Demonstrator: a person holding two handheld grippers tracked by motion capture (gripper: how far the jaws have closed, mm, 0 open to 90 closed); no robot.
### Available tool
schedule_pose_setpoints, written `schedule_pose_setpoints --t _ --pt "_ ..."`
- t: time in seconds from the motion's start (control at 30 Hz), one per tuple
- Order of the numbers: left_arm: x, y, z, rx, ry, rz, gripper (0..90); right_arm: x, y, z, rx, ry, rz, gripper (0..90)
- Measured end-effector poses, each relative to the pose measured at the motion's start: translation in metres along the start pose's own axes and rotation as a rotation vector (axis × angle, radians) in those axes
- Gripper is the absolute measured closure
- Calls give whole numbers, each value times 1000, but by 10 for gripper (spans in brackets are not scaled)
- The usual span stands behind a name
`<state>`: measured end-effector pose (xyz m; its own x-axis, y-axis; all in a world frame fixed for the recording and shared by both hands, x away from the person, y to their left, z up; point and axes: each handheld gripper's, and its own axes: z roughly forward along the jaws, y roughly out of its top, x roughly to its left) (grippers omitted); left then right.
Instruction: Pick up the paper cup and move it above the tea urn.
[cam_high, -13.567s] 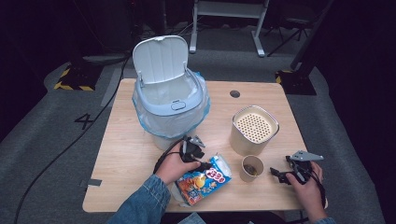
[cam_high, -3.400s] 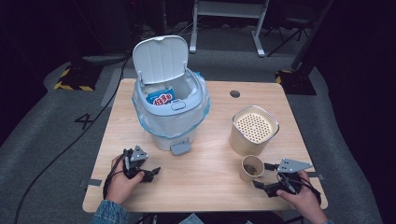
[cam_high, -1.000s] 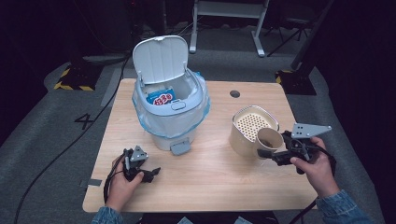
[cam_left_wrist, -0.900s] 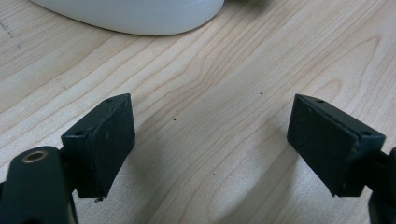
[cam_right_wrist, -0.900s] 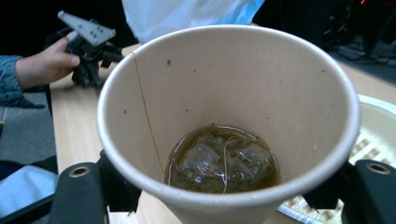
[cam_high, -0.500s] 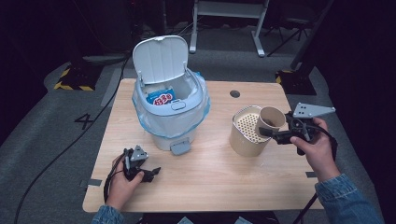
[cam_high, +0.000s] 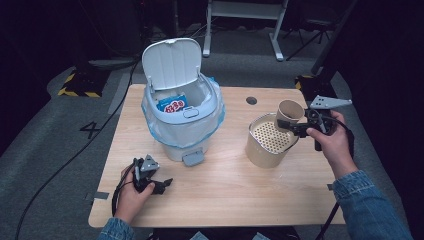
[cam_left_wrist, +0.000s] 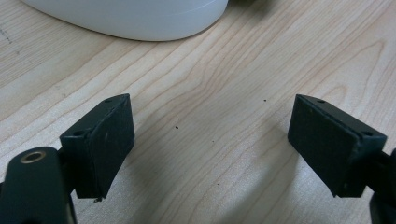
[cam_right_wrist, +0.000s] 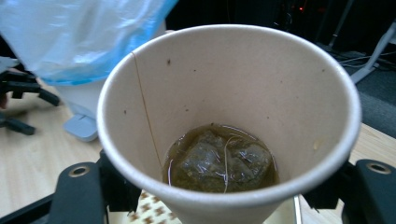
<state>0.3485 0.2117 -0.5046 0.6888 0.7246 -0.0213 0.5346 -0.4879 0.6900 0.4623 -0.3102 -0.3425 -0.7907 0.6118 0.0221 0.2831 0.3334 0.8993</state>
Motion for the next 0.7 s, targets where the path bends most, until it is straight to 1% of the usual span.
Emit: schedule_pose_setpoints --t 0.1,0.27,0.37,0.43,0.57,0.7 --pt "0 0 0 0 0 -1 150 -10 -3 6 7 -25 -15 295" --pt "0 0 0 0 0 0 150 -16 -7 11 -4 -32 -19 296" --pt "0 0 0 -2 1 0 151 -17 -7 12 -3 -34 -23 297" --pt "0 0 0 0 0 0 151 -17 -8 12 -3 -40 -36 297" --pt "0 0 0 0 0 0 151 -15 -7 11 5 -63 -84 299" --pt "0 0 0 0 0 0 150 -13 -6 9 28 -101 -164 305"
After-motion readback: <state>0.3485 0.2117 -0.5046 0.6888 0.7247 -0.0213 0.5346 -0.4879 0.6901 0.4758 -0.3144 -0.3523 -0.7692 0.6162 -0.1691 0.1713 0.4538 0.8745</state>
